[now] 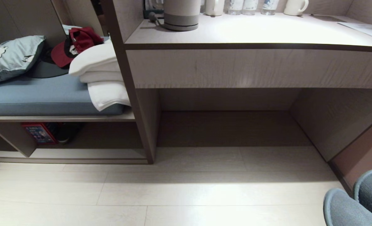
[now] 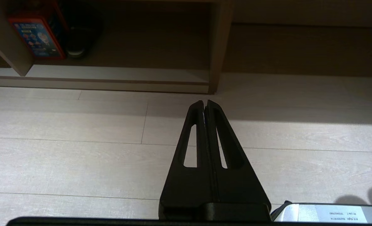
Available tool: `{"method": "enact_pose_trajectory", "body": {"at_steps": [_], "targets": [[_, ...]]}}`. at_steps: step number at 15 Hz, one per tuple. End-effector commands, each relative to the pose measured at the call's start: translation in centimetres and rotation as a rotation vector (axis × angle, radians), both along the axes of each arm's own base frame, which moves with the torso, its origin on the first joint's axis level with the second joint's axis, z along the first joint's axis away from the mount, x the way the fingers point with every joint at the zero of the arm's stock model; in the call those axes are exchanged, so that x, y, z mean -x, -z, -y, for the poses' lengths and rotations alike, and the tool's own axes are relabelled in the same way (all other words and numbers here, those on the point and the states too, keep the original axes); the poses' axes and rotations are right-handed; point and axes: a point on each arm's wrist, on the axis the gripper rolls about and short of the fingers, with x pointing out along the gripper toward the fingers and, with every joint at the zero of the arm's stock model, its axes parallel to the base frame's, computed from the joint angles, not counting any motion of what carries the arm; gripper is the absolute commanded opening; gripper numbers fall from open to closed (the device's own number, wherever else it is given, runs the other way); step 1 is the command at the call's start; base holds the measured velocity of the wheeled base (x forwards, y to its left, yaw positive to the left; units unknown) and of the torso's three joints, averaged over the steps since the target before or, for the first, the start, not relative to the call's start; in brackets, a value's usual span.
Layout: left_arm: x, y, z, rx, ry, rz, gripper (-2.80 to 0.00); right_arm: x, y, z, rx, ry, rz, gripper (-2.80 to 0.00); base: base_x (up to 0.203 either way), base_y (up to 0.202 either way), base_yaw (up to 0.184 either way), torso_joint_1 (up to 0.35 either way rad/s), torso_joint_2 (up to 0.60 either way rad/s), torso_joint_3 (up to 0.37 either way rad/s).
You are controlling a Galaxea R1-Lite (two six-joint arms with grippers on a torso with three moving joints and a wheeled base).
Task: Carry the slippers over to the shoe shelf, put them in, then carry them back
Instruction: Place the slippers into the shoe cabinet
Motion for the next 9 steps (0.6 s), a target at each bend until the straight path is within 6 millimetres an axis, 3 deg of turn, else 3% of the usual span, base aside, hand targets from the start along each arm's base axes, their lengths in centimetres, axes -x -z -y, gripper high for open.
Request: {"method": "enact_pose_trajectory", "body": {"at_steps": [1, 9], "targets": [[-0.01, 0.00, 0.00, 0.001, 0.000, -0.001, -2.80, -0.01, 0.04, 0.00, 0.001, 0.000, -0.001, -2.80, 0.000, 0.000, 0.000, -0.006, 0.00, 0.198], [-0.01, 0.00, 0.00, 0.001, 0.000, -0.001, -2.80, -0.01, 0.04, 0.00, 0.001, -0.001, -0.001, -2.80, 0.000, 0.000, 0.000, -0.001, 0.00, 0.204]]}}
